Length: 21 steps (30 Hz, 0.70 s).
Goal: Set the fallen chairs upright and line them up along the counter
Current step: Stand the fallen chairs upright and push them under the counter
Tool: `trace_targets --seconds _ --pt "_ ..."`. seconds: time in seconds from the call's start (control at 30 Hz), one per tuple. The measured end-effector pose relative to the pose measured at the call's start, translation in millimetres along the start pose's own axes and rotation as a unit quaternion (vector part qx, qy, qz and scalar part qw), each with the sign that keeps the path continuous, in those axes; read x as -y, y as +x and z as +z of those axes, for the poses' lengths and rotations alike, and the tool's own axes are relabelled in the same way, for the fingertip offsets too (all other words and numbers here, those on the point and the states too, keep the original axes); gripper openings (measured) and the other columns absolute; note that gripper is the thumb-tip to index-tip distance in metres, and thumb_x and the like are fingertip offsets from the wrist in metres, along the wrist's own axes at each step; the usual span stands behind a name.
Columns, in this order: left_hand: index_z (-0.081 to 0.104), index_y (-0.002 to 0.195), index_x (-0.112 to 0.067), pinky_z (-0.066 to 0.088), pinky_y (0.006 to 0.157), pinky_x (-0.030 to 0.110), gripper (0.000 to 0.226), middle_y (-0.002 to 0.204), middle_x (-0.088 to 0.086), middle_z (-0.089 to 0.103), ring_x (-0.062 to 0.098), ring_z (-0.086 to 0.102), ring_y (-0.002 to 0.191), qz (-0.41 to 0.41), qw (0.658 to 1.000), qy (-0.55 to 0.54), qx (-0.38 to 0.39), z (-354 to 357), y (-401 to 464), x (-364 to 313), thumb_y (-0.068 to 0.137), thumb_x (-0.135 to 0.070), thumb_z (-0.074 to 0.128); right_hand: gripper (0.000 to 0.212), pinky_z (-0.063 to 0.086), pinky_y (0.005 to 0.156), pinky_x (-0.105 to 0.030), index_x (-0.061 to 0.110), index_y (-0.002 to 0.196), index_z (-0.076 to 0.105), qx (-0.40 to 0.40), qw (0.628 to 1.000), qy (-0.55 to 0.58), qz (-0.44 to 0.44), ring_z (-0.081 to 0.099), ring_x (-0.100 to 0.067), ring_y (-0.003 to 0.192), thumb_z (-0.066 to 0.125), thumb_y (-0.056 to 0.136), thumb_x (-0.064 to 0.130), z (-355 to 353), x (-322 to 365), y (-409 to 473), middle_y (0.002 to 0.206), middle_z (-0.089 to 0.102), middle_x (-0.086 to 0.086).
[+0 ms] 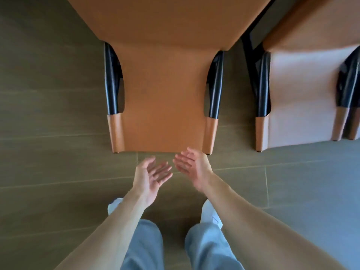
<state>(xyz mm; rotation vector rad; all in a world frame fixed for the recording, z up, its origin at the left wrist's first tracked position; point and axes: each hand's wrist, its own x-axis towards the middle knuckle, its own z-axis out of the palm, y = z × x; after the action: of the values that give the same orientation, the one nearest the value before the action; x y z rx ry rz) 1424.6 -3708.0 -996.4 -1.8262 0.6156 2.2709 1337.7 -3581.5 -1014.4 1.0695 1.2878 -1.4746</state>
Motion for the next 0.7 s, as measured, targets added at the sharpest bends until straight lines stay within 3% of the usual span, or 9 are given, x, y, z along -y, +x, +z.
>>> trace_targets --seconds 0.1,0.2,0.27,0.33,0.43,0.5,0.6,0.7 --pt "0.045 0.126 -0.002 0.047 0.103 0.058 0.032 0.132 0.025 0.057 0.045 0.059 0.121 -0.004 0.999 -0.033 -0.001 -18.1 69.9 22.4 0.100 -0.020 0.051 0.041 0.052 0.096 -0.044 -0.003 0.128 0.058 -0.013 1.000 0.018 0.020 0.068 -0.032 0.105 0.056 0.101 0.028 -19.2 -31.7 68.7 0.124 0.068 -0.020" --pt "0.043 0.135 -0.004 0.045 0.104 0.061 0.041 0.137 0.023 0.053 0.041 0.058 0.121 0.002 0.998 -0.059 -0.014 -29.5 135.2 29.6 0.100 -0.022 0.051 0.055 0.053 0.090 -0.045 -0.002 0.142 0.047 -0.033 0.993 0.110 0.023 0.066 -0.031 0.111 0.054 0.101 0.034 -31.8 -48.5 126.4 0.129 0.064 -0.019" --pt "0.041 0.139 -0.008 0.046 0.102 0.062 0.043 0.141 0.022 0.049 0.037 0.057 0.122 0.010 0.996 -0.083 -0.010 -32.1 164.7 27.1 0.099 -0.022 0.052 0.066 0.050 0.095 -0.049 0.000 0.151 0.036 -0.032 0.982 0.184 0.028 0.060 -0.032 0.123 0.054 0.102 0.040 -34.1 -50.2 151.3 0.141 0.057 -0.020" --pt "0.030 0.152 -0.005 0.045 0.103 0.062 0.061 0.152 0.023 0.040 0.037 0.052 0.129 0.017 0.993 -0.120 -0.002 -33.0 183.6 23.2 0.098 -0.022 0.053 0.073 0.043 0.106 -0.053 0.003 0.156 0.029 -0.010 0.972 0.233 0.027 0.051 -0.033 0.137 0.053 0.101 0.044 -29.6 -49.2 167.1 0.152 0.047 -0.019" --pt "0.014 0.158 -0.002 0.044 0.106 0.061 0.078 0.157 0.023 0.032 0.040 0.045 0.137 0.015 0.985 -0.173 0.000 -31.3 192.0 16.7 0.096 -0.021 0.057 0.062 0.040 0.113 -0.054 0.012 0.151 0.042 0.018 0.963 0.270 0.009 0.053 -0.032 0.134 0.056 0.099 0.043 -14.7 -45.3 175.5 0.145 0.055 -0.016" --pt "0.031 0.149 -0.001 0.049 0.102 0.058 0.061 0.145 0.024 0.044 0.039 0.054 0.126 0.008 0.986 -0.169 0.000 -28.3 181.7 15.0 0.097 -0.020 0.057 0.053 0.041 0.112 -0.055 0.011 0.143 0.050 0.015 0.962 0.274 0.011 0.061 -0.032 0.123 0.057 0.098 0.039 -11.4 -43.5 169.0 0.133 0.064 -0.015" --pt "0.047 0.112 -0.002 0.052 0.099 0.054 0.025 0.130 0.024 0.049 0.038 0.059 0.109 -0.006 0.988 -0.157 -0.001 -26.2 155.0 11.7 0.097 -0.019 0.058 0.053 0.045 0.107 -0.053 0.006 0.138 0.050 0.011 0.967 0.252 0.034 0.061 -0.032 0.121 0.058 0.097 0.039 -10.7 -35.7 141.2 0.132 0.063 -0.017" --pt "0.043 0.121 0.001 0.052 0.096 0.054 0.035 0.128 0.027 0.050 0.043 0.058 0.112 -0.014 0.989 -0.148 -0.018 -24.6 114.5 4.2 0.096 -0.019 0.059 0.054 0.051 0.092 -0.049 0.006 0.135 0.050 -0.019 0.974 0.220 0.058 0.062 -0.032 0.116 0.059 0.095 0.040 -7.5 -25.2 98.3 0.128 0.063 -0.019"
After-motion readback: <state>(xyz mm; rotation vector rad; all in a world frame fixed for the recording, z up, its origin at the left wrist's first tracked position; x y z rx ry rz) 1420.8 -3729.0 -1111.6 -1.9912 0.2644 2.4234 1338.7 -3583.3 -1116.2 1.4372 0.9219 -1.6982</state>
